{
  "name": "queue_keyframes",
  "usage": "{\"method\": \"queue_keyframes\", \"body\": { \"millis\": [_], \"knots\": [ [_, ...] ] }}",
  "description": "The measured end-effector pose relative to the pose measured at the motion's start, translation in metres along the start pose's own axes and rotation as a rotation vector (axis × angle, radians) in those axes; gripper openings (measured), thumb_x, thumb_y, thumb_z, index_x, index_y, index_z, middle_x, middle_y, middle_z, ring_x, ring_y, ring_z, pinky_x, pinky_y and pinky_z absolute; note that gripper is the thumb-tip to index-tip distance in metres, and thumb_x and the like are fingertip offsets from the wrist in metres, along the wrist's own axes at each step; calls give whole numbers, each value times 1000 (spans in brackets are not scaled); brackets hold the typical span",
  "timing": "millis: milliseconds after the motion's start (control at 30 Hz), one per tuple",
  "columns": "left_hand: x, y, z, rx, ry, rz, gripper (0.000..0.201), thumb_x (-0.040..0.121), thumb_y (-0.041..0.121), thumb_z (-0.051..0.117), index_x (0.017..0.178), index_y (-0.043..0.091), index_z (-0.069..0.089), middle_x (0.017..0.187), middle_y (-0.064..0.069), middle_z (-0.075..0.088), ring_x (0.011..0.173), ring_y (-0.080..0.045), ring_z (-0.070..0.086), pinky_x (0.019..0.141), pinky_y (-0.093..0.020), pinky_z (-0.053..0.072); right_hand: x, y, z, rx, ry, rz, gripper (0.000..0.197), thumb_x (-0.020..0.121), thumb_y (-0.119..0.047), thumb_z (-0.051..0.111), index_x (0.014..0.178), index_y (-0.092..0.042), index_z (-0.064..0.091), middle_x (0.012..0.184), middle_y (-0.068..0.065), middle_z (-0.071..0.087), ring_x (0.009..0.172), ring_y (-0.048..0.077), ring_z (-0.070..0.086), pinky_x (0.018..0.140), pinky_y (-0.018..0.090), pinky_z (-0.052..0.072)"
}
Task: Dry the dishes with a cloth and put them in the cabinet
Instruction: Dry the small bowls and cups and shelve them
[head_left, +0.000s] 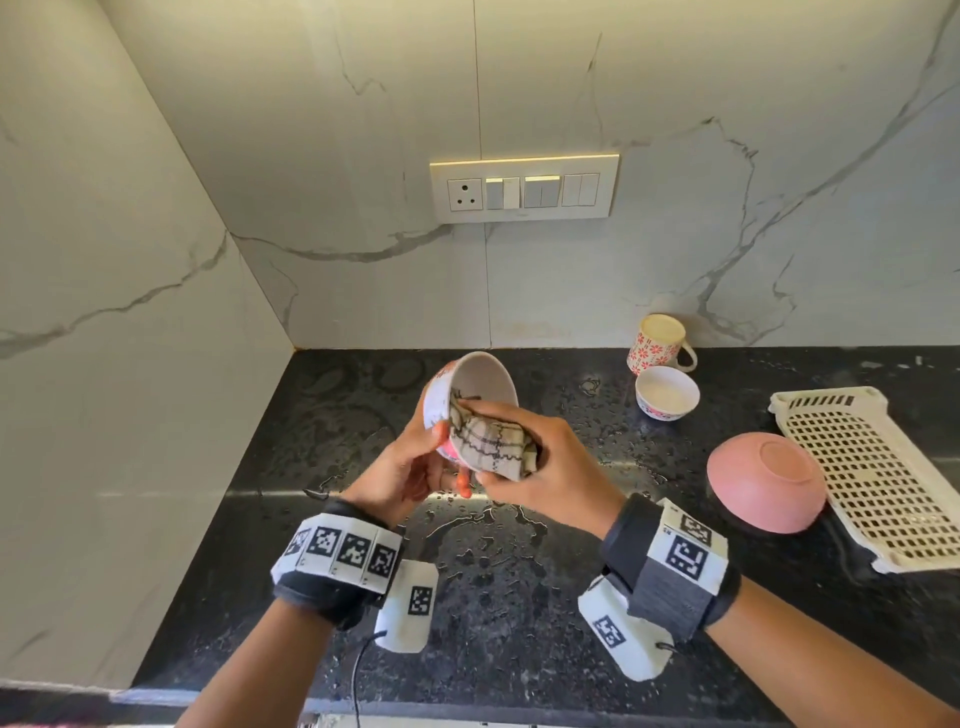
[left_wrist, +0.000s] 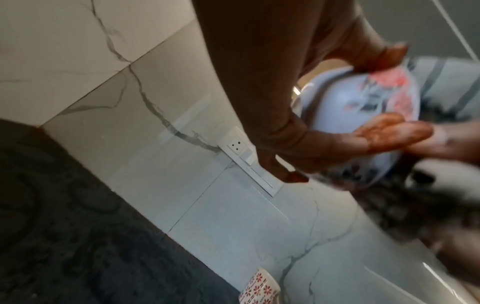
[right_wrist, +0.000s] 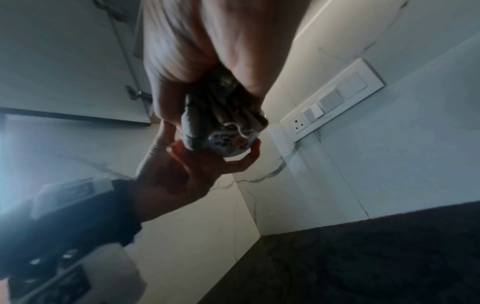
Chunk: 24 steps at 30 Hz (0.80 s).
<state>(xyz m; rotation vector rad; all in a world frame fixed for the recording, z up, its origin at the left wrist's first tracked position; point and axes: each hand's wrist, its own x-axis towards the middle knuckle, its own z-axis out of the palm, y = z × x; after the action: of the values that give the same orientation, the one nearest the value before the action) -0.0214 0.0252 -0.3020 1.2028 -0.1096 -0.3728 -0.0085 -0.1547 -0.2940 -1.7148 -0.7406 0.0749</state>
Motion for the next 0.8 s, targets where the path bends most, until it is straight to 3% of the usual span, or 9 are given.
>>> {"method": "queue_keyframes", "body": {
  "millis": [100, 233, 333, 400, 500, 567, 633, 700, 800],
  "knots": [
    [4, -1, 5, -25, 79, 42, 89, 41, 74, 75, 103, 11, 61, 79, -11, 68, 52, -19, 58, 40, -25, 50, 4, -3, 1, -70, -112, -17, 68, 67, 3, 76, 124, -25, 52, 110, -8, 63, 98, -7, 60, 86, 10, 46],
    [4, 5, 1, 28, 94, 22, 89, 43, 83, 66, 97, 12, 66, 66, -19, 63, 38, -19, 53, 30, -20, 41, 11, 3, -12, -347, -288, -192, 58, 69, -2, 76, 124, -14, 59, 125, 12, 59, 117, 22, 55, 101, 28, 43],
    [4, 8, 3, 80, 29, -37, 86, 49, 81, 64, 106, 15, 65, 62, -10, 64, 35, -14, 47, 32, -16, 37, 22, 12, -25, -672, -430, -447, 37, 76, -11, 74, 111, -19, 67, 117, 1, 66, 119, 17, 55, 110, 35, 33],
    [8, 5, 1, 108, 55, -108, 86, 55, 80, 62, 114, 17, 62, 67, -6, 66, 44, -17, 47, 41, -20, 35, 29, 18, -29, -972, -465, -634, 21, 88, -10, 60, 103, -23, 68, 112, -8, 68, 119, 10, 55, 112, 37, 27],
    [8, 4, 2, 128, 88, -207, 71, 74, 78, 42, 73, 13, 70, 46, -6, 51, 34, -15, 38, 37, -17, 30, 28, 30, -29, -1273, -338, -764, 28, 91, -4, 47, 107, -17, 66, 114, -3, 68, 117, 14, 57, 110, 39, 29],
    [7, 4, 5, 123, 93, -222, 70, 83, 69, 32, 63, 13, 69, 40, -3, 48, 27, -11, 37, 30, -13, 28, 22, 35, -23, -1260, -198, -717, 31, 88, -2, 51, 115, -11, 64, 122, 4, 64, 119, 15, 56, 110, 40, 29],
    [9, 3, 8, 78, 104, -185, 62, 87, 63, 34, 93, 11, 67, 48, -3, 57, 31, -11, 47, 31, -14, 35, 14, 40, -8, -1111, -61, -556, 40, 80, -4, 58, 119, -7, 61, 125, 8, 62, 121, 16, 55, 113, 37, 25],
    [12, 2, 8, 69, 126, -153, 62, 84, 63, 42, 113, 11, 60, 76, -7, 69, 53, -15, 63, 42, -20, 47, 8, 38, 11, -859, 15, -327, 52, 69, -4, 71, 120, -3, 60, 124, 12, 61, 121, 22, 54, 113, 33, 25],
    [11, -1, 6, 53, 166, -148, 65, 79, 63, 50, 108, 6, 63, 94, -18, 67, 78, -27, 63, 63, -26, 48, 11, 22, 28, -418, 36, 70, 56, 73, 4, 64, 127, -9, 57, 129, 12, 58, 122, 25, 53, 103, 35, 43]
  ]
}}
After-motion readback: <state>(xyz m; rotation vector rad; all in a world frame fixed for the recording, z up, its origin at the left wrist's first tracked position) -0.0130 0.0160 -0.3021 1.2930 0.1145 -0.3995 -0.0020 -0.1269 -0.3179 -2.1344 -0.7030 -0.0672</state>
